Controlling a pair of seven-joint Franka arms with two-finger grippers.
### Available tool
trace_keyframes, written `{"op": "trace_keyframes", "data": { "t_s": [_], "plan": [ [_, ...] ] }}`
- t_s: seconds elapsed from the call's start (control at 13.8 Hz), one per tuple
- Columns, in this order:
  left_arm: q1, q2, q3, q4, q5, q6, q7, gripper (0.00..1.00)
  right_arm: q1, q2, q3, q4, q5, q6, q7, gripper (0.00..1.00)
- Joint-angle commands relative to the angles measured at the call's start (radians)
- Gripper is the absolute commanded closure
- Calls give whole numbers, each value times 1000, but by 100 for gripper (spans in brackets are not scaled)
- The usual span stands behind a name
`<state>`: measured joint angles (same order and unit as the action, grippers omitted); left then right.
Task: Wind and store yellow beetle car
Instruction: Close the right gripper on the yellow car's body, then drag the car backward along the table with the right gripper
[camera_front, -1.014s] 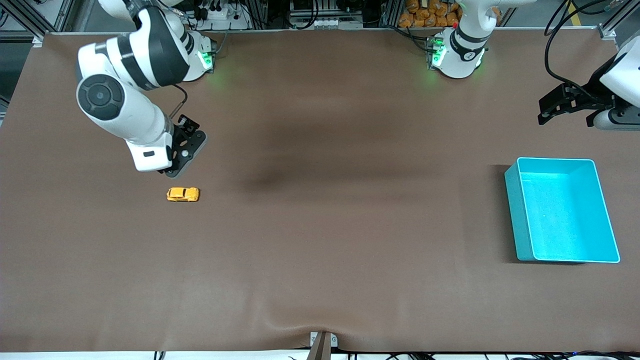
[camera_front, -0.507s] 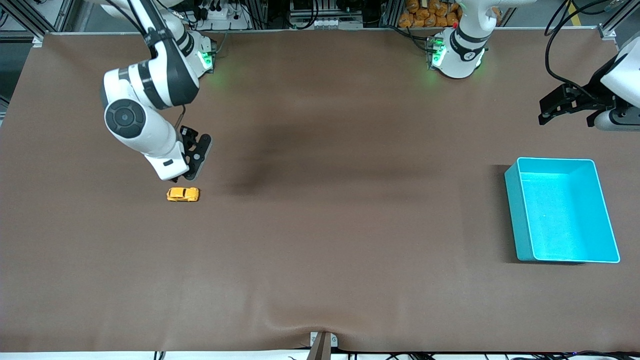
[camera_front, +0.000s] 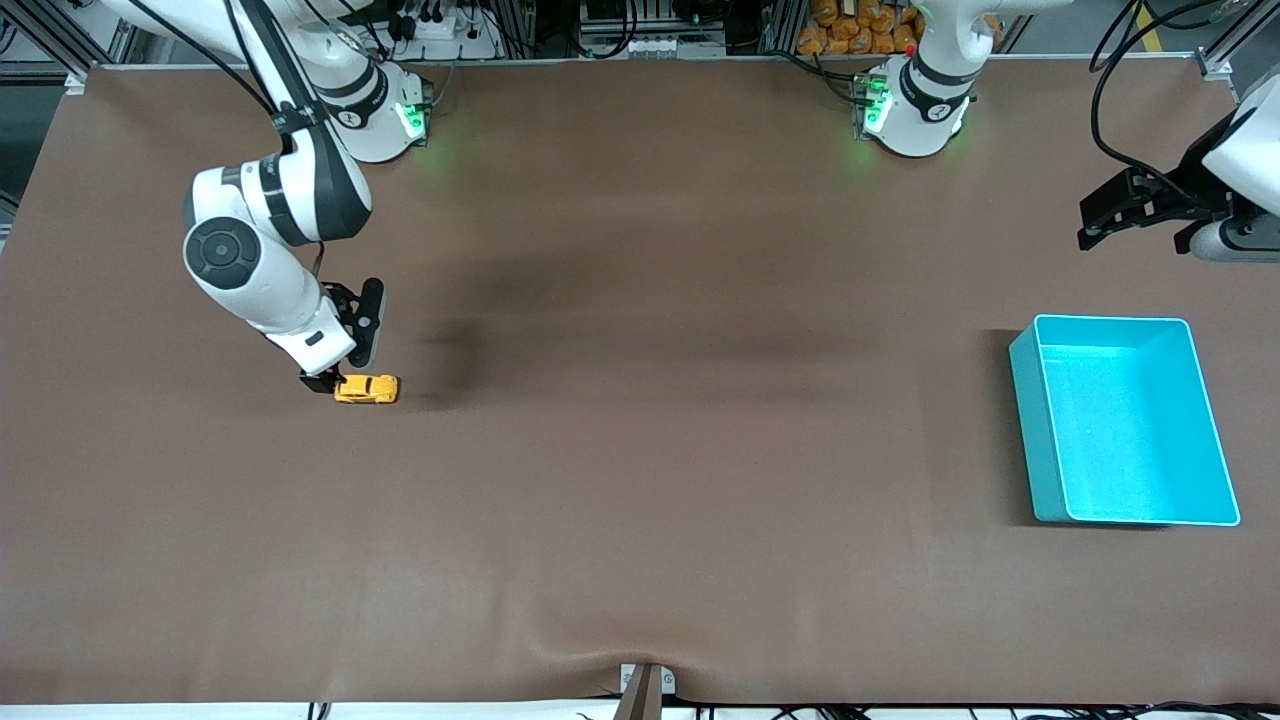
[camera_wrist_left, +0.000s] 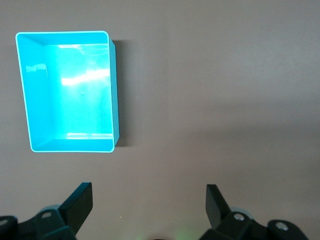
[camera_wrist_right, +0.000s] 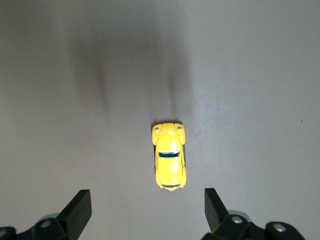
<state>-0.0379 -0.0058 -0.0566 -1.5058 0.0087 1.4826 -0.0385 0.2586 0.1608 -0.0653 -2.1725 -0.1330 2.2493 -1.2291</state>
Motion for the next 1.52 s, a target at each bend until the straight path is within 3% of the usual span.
{"op": "trace_keyframes", "data": {
  "t_s": [0.0, 0.14, 0.51, 1.45],
  "plan": [
    [7, -2, -3, 6, -12, -8, -4, 0, -7, 29, 7, -41, -28, 97, -26, 0],
    [7, -2, -2, 6, -12, -8, -4, 0, -27, 40, 7, -110, -30, 229, -36, 0],
    [7, 0, -2, 6, -12, -7, -4, 0, -70, 117, 7, -131, -30, 369, -82, 6],
    [10, 0, -2, 4, -10, -7, -4, 0, -111, 190, 7, -130, -31, 455, -109, 28]
  ]
}}
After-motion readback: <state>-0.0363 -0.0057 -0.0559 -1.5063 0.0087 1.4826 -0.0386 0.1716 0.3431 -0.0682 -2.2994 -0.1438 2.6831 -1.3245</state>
